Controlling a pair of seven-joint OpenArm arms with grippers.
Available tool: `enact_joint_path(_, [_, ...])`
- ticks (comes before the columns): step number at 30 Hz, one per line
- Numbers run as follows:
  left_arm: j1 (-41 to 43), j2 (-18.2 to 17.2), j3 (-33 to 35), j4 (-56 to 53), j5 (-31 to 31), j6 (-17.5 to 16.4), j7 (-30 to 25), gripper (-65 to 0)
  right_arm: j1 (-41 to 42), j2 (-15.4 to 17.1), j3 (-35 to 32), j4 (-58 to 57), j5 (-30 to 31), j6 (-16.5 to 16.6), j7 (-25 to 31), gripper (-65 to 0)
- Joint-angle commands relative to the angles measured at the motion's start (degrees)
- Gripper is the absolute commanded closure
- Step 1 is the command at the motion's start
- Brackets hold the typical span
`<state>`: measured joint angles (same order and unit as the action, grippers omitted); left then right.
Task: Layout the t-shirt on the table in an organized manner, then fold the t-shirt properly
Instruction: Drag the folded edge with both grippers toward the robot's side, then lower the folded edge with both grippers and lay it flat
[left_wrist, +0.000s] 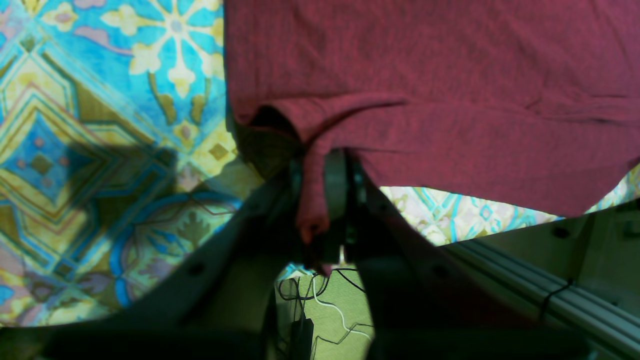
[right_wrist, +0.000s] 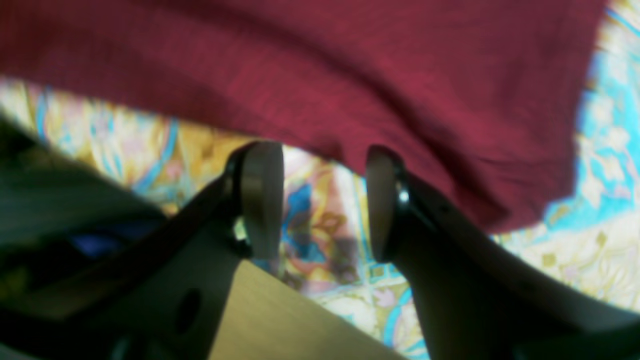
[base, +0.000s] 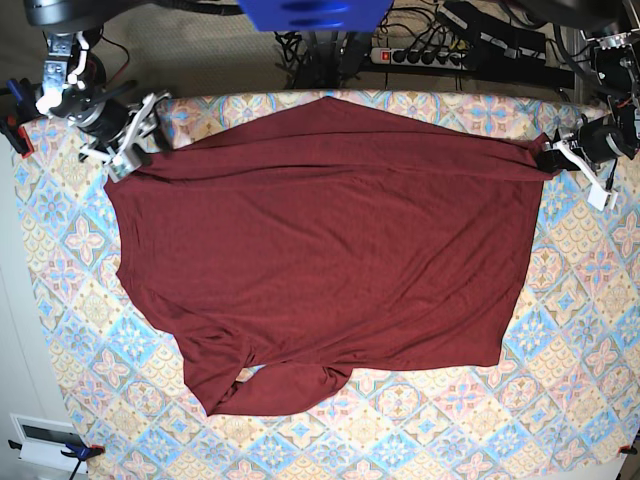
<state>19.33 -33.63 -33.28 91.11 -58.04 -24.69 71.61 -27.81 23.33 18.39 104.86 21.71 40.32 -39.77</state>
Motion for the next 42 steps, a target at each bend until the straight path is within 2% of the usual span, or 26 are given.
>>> enact_joint_path(1, [-0.39,-1.41,-0.53,0.71,-0.64,-0.15,-0.63,0.0,0.43,1.24,-1.12,1.03,-2.07,-0.32,2.45,-25.3])
enact_joint_path(6, [-0.3,-1.41,-0.53,0.71,-0.64,-0.15,-0.63,0.0,0.52,1.24,-7.45,0.94,-16.31,-0.32,8.16,-25.4])
enact_joint_path(9, [-0.21,-1.41,-0.53,0.71,-0.64,-0.15,-0.63,0.0,2.01,2.38,-10.79,1.03,-20.09,-0.32,9.66,-25.4])
enact_joint_path(14, [-0.21,-1.41,-0.53,0.71,-0.64,-0.15,-0.63,0.0,5.7,3.0,-14.22,0.86,-20.97,-0.32,9.75,-25.4])
enact_joint_path(21, [-0.12,-1.41,-0.53,0.71,-0.64,-0.15,-0.63,0.0,5.7,3.09,-15.54,0.5,-22.73,-0.32,9.4,-25.6])
enact_joint_path(24, [-0.12,-1.41,-0.53,0.71,-0.64,-0.15,-0.63,0.0,5.7,4.67,-17.82,-1.25,-22.9,-0.32,9.57,-25.4])
enact_joint_path(28, [-0.21,-1.41,-0.53,0.71,-0.64,-0.15,-0.63,0.0,5.79,4.93,-18.88,-4.86,-22.9,-0.32,9.66,-24.7])
enact_joint_path(30, [-0.3,-1.32,-0.53,0.71,-0.64,-0.15,-0.63,0.0,5.79,4.93,-18.88,-5.91,-22.9,-0.32,9.75,-20.8])
enact_joint_path(35, [-0.48,-1.32,-0.53,0.71,-0.73,-0.15,-0.63,0.0,8.43,4.93,-18.7,-5.47,-22.9,-0.32,9.75,0.0])
enact_joint_path(42, [-0.56,-1.32,-0.61,1.15,-1.08,-0.15,-0.89,0.0,9.4,4.93,-16.59,-0.11,-22.64,-0.32,9.75,0.0])
